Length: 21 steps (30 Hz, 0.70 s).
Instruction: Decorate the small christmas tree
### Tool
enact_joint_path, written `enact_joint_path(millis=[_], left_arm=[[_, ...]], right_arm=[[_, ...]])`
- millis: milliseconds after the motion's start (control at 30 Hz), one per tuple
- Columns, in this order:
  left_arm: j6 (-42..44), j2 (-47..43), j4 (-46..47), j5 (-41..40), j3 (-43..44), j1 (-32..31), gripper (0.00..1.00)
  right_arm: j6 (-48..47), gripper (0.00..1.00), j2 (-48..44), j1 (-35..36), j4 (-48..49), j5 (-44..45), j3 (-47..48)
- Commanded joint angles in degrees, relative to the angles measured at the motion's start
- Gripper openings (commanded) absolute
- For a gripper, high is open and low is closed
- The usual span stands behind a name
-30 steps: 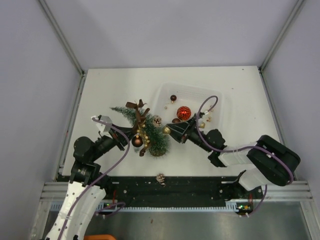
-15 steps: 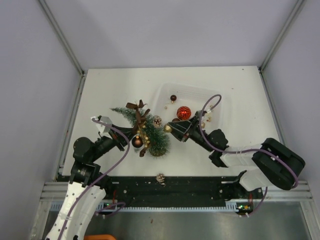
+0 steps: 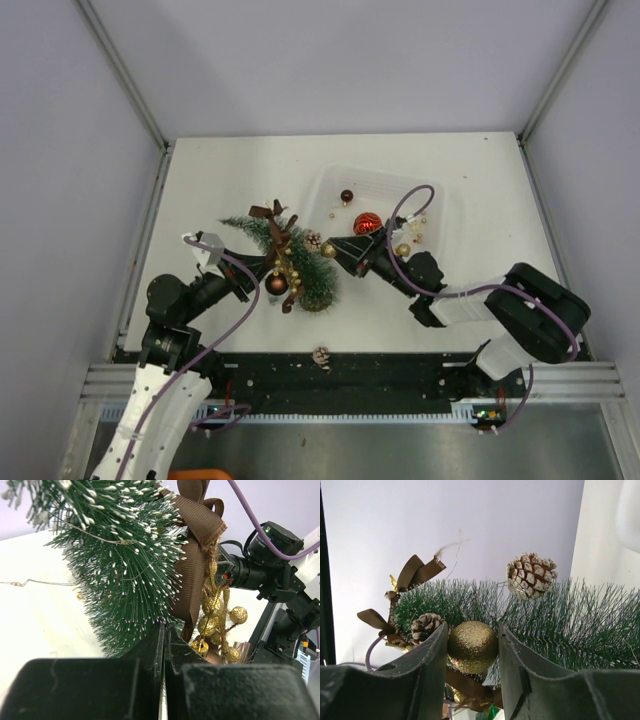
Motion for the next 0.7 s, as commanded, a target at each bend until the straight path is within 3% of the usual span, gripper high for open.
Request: enact_joint_path(millis=[0,400,667], left_arm=[[-0.1,-0.3,2.3,0.8,1.3,-0.2,0.0],[-0.5,-0.3,2.6,0.9,1.2,-0.2,0.0],[-1.6,0.4,3.6,1.0,1.0,-0.2,0.0]], right_arm=[[-2.4,0.0,-1.2,-0.3,24.3,1.4,0.8],[-3.9,0.0,-4.0,0.1,24.1,2.7,-7.6],[-4.9,0.0,-6.2,1.3,22.4,1.5,-6.7]])
